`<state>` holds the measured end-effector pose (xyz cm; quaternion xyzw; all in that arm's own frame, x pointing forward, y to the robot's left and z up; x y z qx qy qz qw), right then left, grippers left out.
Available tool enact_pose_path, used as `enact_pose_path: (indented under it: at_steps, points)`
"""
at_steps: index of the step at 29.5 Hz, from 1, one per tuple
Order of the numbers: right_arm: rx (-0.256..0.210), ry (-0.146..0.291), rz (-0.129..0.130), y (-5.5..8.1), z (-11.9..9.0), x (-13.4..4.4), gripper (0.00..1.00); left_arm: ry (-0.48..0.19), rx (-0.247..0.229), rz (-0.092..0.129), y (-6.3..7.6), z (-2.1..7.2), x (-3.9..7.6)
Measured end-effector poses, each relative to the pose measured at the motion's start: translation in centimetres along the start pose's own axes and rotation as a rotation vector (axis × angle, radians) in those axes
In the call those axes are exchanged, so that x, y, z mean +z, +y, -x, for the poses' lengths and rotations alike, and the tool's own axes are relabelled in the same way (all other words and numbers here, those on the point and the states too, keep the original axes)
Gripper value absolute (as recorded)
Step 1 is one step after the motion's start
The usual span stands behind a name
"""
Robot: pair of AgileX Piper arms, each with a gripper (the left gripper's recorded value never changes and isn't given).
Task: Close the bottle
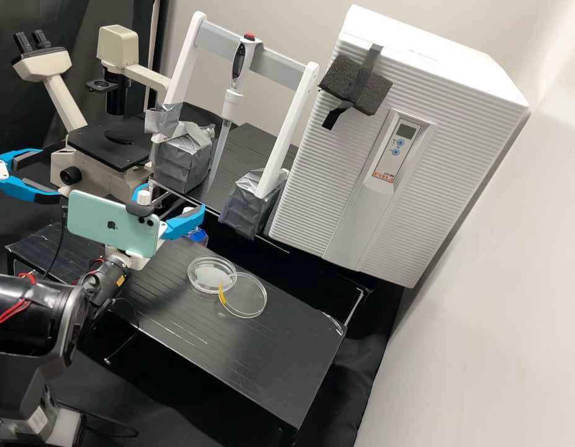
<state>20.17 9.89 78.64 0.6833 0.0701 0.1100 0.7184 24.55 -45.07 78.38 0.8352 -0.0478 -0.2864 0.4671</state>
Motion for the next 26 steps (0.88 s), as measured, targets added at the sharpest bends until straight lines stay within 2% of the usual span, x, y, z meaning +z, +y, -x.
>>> enact_pose_path:
  at_steps: [7, 10, 15, 17, 21, 24, 26]
  points:
    - [0.012, 0.005, -0.002, 0.3, 0.5, 0.0, 1.0, 0.003, 0.008, -0.003, 0.2, 0.19, 0.2]
    - [0.014, 0.007, -0.002, 0.3, 0.5, 0.0, 1.0, 0.008, 0.006, 0.003, 0.0, 0.37, 0.3]
    - [0.014, 0.007, -0.002, 0.3, 0.5, 0.0, 1.0, 0.043, 0.01, -0.075, -0.4, 0.77, 0.3]
    - [0.014, 0.007, -0.002, 0.3, 0.5, 0.0, 1.0, 0.065, 0.027, -0.102, -0.2, 0.91, 0.4]
    - [0.014, 0.007, -0.002, 0.3, 0.5, 0.0, 1.0, 0.097, 0.053, -0.175, 0.2, 1.08, 0.5]
    - [0.014, 0.007, -0.002, 0.3, 0.5, 0.0, 1.0, 0.1, 0.054, -0.182, 0.2, 1.08, 0.5]
    - [0.014, 0.007, -0.002, 0.3, 0.5, 0.0, 1.0, 0.109, 0.059, -0.167, 0.2, 1.09, 0.4]
